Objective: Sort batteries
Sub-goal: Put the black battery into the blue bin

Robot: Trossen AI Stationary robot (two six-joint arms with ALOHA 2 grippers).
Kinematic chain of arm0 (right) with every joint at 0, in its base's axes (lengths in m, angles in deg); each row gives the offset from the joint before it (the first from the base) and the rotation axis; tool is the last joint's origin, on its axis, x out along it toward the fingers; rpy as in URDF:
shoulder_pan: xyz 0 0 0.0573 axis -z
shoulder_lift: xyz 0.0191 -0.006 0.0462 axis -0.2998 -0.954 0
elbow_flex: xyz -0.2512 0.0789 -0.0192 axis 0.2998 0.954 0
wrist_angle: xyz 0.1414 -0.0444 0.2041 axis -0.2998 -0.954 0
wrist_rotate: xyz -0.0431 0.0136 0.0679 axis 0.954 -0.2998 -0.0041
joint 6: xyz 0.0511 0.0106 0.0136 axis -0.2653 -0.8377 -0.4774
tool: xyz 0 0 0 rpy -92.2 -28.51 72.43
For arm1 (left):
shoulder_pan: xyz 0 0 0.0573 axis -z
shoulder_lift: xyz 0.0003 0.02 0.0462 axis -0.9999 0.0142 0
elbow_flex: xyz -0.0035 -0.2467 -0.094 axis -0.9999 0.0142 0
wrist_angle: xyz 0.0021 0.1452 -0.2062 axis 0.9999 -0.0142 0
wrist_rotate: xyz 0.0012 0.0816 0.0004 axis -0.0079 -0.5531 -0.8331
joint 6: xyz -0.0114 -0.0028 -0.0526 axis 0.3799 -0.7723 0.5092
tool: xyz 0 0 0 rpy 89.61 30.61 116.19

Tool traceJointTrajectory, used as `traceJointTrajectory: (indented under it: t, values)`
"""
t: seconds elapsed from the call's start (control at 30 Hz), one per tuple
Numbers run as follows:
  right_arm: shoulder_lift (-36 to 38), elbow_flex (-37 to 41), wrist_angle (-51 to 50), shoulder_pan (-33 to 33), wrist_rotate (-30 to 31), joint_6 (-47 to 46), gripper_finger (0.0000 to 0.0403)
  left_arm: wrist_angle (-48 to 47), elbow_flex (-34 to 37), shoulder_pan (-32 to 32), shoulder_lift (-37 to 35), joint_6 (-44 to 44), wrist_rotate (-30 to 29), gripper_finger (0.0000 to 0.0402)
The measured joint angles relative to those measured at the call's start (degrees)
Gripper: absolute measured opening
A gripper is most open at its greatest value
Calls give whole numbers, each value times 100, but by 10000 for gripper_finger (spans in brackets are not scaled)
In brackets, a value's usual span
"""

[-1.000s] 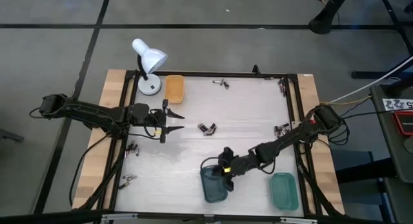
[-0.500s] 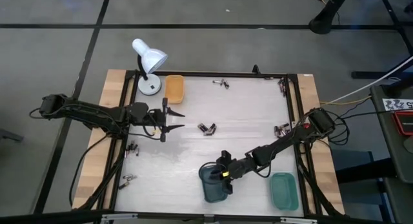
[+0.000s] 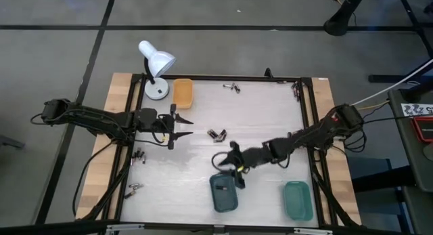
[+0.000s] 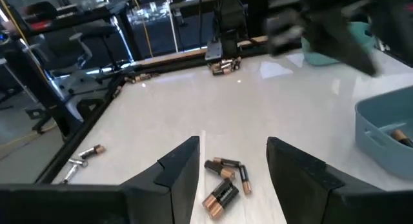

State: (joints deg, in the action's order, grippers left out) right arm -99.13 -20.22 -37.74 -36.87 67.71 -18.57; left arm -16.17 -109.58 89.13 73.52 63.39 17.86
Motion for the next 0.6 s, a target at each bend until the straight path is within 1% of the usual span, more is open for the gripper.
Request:
traceJointTrajectory:
  t: [0.1,0.2,0.27,0.43,0.6]
  values:
    - [27,4,-584,442,101,533,153,-76,0,0,0,72,0,169]
    - [-138,4,-878,1035,-70,861,153,-76,0,0,0,110,0,169]
    - [-302,8,-950,1411,-291,1108,153,-92,0,0,0,120,0,169]
    - [-574,8,-928,2172,-1159,1683,153,-196,0,0,0,90,0,169]
    - [-629,13,-957,2635,-1399,2429,153,-204,0,0,0,86,0,169]
